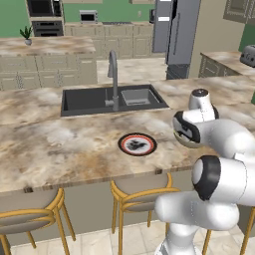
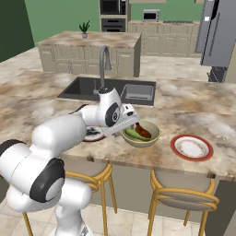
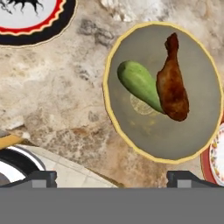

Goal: Pick the chicken drumstick and cucumber from their plates and place them in the bowl. Then put the bowl in the fridge.

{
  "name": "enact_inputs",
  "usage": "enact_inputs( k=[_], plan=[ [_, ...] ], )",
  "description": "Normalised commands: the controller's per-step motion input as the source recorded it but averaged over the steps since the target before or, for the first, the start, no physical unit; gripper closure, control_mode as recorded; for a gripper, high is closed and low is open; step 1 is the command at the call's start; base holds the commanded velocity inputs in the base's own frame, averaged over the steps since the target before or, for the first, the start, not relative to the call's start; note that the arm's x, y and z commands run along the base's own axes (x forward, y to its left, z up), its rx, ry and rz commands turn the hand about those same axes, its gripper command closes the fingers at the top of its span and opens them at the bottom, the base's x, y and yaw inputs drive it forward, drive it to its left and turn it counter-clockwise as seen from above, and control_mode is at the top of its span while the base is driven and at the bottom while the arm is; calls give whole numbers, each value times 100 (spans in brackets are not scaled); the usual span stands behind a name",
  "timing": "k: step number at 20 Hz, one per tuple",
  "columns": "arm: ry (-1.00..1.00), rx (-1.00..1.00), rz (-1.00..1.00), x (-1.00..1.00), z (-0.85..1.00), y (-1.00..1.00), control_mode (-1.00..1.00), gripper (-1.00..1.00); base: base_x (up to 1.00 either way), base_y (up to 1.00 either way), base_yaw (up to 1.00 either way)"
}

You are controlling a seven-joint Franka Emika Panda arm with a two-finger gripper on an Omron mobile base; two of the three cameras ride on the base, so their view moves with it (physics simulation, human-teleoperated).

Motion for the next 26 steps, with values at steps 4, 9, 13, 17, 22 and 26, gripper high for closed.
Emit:
enact_inputs(
  k=[4, 9, 13, 17, 22, 26],
  plan=[
    [-1, -3, 4, -22, -8, 3, -100, -100, 0, 0, 0],
    [0, -3, 0, -5, -4, 11, -100, -100, 0, 0, 0],
    [5, -6, 0, 0, -15, 15, -100, -100, 0, 0, 0],
    [4, -2, 0, 0, -14, 5, -100, -100, 0, 0, 0],
    [5, -2, 0, 5, -16, 0, -100, -100, 0, 0, 0],
    [1, 0, 0, 12, -7, -7, -100, -100, 0, 0, 0]
  ],
)
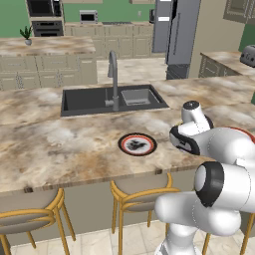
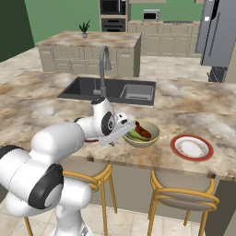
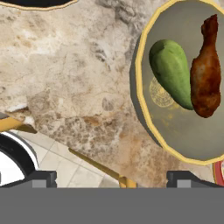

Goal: Pick the chicken drumstick and cucumber from their plates and place them in the bowl. Then put the bowl in the fridge.

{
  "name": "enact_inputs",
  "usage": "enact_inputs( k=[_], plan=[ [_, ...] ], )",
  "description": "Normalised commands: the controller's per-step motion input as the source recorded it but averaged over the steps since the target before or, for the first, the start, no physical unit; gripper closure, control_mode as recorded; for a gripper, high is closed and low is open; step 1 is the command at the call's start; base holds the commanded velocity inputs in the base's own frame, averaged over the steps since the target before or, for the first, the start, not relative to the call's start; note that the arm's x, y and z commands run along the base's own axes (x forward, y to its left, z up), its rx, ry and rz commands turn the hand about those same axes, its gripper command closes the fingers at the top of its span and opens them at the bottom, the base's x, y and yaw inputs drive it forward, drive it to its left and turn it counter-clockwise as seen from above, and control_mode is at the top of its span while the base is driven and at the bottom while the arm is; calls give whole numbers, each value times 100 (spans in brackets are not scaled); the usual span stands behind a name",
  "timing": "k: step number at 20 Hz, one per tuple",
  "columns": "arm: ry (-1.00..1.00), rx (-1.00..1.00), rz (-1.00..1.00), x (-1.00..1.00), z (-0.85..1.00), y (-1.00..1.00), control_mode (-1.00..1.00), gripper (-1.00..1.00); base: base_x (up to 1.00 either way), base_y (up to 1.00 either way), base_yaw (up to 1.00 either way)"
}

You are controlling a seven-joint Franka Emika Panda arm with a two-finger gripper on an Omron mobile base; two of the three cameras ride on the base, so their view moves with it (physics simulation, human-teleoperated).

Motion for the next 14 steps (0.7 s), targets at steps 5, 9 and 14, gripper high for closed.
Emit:
enact_inputs(
  k=[5, 9, 14],
  plan=[
    [4, 0, 2, 20, -10, -8, -100, -100, 0, 0, 0],
    [6, 0, 5, 18, -17, -14, -100, -100, 0, 0, 0],
    [2, 0, 6, 25, -15, -17, -100, -100, 0, 0, 0]
  ],
)
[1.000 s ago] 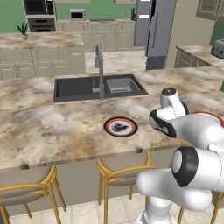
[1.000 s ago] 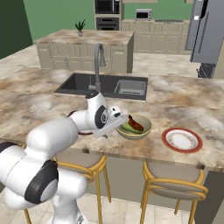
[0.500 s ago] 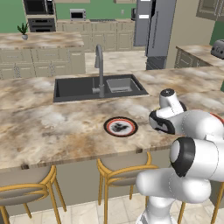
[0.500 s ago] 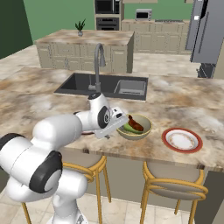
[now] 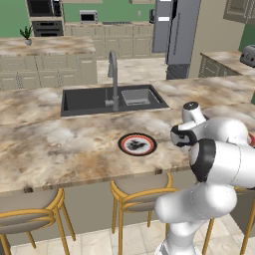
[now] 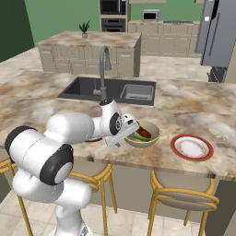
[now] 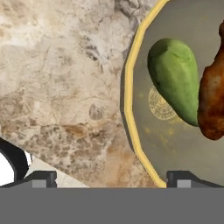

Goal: Pick the chicken drumstick and cucumber from their plates and place them in the bowl. Then put the bowl in the fridge.

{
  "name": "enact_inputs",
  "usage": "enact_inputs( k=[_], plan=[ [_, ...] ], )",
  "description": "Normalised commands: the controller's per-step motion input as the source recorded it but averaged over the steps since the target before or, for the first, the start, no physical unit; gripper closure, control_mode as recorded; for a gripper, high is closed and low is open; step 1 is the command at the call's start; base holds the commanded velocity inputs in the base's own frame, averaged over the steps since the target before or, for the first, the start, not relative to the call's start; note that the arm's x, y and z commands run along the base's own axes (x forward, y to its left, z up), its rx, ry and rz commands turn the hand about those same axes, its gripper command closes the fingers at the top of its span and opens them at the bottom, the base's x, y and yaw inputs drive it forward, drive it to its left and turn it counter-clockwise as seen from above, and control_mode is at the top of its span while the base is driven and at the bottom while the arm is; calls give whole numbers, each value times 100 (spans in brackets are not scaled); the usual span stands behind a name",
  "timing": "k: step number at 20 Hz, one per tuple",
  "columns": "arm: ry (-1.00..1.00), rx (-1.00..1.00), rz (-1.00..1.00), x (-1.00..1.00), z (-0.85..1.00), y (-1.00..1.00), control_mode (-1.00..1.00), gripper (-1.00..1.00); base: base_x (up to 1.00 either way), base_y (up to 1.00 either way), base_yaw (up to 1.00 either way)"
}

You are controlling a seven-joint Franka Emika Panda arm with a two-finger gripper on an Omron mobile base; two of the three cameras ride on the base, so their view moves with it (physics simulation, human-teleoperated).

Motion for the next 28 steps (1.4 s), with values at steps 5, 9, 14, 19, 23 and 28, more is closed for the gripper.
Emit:
enact_inputs(
  k=[5, 9, 14, 19, 23, 28],
  plan=[
    [0, 0, 4, 24, -16, -13, -100, -100, 0, 0, 0],
    [0, 0, 1, 5, -28, -2, -100, -100, 0, 0, 0],
    [0, 0, 0, 15, -22, 0, -100, -100, 0, 0, 0],
    [0, 0, 0, 23, -13, 0, -100, -100, 0, 0, 0],
    [0, 0, 0, 21, -11, -1, -100, -100, 0, 0, 0],
    [0, 0, 0, 12, -12, -7, -100, -100, 0, 0, 0]
  ],
)
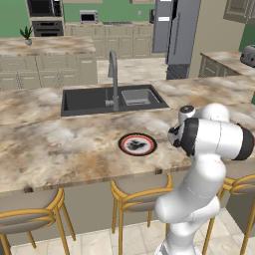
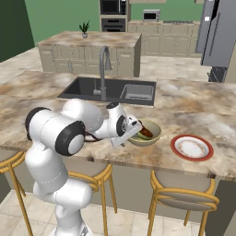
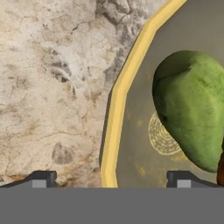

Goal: Pick the chicken drumstick and cucumber from their plates and place them in the bowl. Then put the bowl in the fridge.

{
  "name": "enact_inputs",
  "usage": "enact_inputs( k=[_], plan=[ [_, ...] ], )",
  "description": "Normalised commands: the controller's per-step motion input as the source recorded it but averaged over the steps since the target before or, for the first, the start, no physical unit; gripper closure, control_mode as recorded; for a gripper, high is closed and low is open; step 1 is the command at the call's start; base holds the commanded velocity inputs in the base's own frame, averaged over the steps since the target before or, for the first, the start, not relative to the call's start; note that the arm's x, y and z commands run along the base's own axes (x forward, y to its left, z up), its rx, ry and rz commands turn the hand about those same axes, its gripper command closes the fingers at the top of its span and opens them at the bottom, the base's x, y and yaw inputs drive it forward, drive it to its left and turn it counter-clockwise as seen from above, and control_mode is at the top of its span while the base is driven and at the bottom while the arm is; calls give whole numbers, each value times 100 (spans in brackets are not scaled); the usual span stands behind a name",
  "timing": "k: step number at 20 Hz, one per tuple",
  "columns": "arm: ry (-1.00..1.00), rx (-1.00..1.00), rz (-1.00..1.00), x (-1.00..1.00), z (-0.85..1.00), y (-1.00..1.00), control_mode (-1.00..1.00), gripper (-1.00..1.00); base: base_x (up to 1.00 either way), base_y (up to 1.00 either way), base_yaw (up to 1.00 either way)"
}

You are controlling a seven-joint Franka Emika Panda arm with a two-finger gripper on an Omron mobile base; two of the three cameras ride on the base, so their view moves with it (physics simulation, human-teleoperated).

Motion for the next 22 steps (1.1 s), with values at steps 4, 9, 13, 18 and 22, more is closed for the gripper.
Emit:
enact_inputs(
  k=[4, 9, 13, 18, 22],
  plan=[
    [0, 0, 0, 0, -15, -5, -100, 100, 0, 0, 0],
    [0, 1, 0, -1, -7, -3, -100, 100, 0, 0, 0],
    [0, 5, 0, -4, 0, -6, -100, 100, 0, 0, 0],
    [0, 9, 0, -6, 14, -4, -100, 100, 0, 0, 0],
    [0, 4, 0, -28, 46, 0, -100, 100, 0, 0, 0]
  ],
)
